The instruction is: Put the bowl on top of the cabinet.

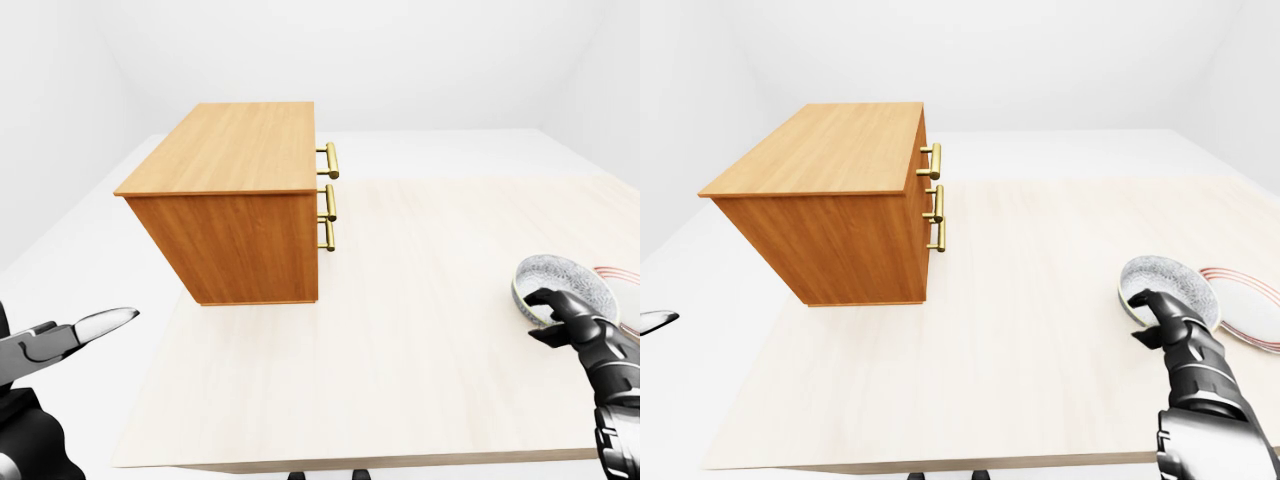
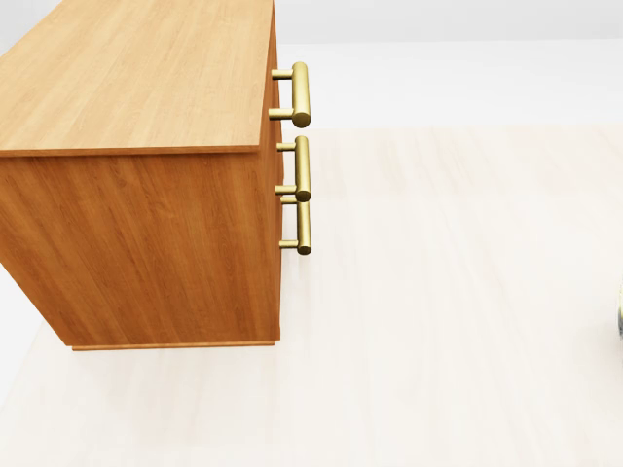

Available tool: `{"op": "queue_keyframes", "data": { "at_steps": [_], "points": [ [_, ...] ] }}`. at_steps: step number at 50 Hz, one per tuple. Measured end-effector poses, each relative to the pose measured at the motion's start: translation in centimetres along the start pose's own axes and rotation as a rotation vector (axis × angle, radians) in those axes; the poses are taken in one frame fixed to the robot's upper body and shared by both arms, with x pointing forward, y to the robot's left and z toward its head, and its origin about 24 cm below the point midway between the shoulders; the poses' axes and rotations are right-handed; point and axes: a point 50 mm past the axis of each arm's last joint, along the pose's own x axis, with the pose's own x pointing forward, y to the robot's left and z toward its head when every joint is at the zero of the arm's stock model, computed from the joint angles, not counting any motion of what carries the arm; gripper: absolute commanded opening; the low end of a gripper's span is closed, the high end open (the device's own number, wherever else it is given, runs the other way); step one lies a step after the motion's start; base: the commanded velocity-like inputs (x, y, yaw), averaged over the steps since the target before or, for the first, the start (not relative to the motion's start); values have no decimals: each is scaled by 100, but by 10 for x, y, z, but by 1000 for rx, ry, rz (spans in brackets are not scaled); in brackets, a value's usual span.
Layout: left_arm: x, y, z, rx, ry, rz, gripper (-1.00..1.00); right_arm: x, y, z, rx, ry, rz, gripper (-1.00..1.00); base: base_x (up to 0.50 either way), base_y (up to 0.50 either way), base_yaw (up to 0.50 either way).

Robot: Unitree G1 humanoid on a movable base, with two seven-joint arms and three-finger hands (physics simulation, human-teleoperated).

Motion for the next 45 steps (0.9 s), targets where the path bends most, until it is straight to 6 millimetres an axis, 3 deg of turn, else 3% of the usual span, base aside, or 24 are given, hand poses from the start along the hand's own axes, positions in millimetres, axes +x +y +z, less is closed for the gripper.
{"op": "queue_keyframes", "data": {
  "at_steps": [25, 30, 36, 45],
  "points": [
    [0, 0, -1, 0, 2, -1, 100, 0, -8, 1, 16, -3, -21, -100, 0, 0, 0],
    [0, -1, 0, 0, -1, -2, 100, 0, -17, 3, 14, -5, -14, -100, 0, 0, 0],
    [0, -2, 1, 0, -4, -5, 100, -3, -56, 27, -3, -34, -42, -100, 0, 0, 0],
    [0, -3, 1, -1, -7, -10, 100, -28, -141, 107, -72, -154, -159, -100, 0, 0, 0]
  ]
}}
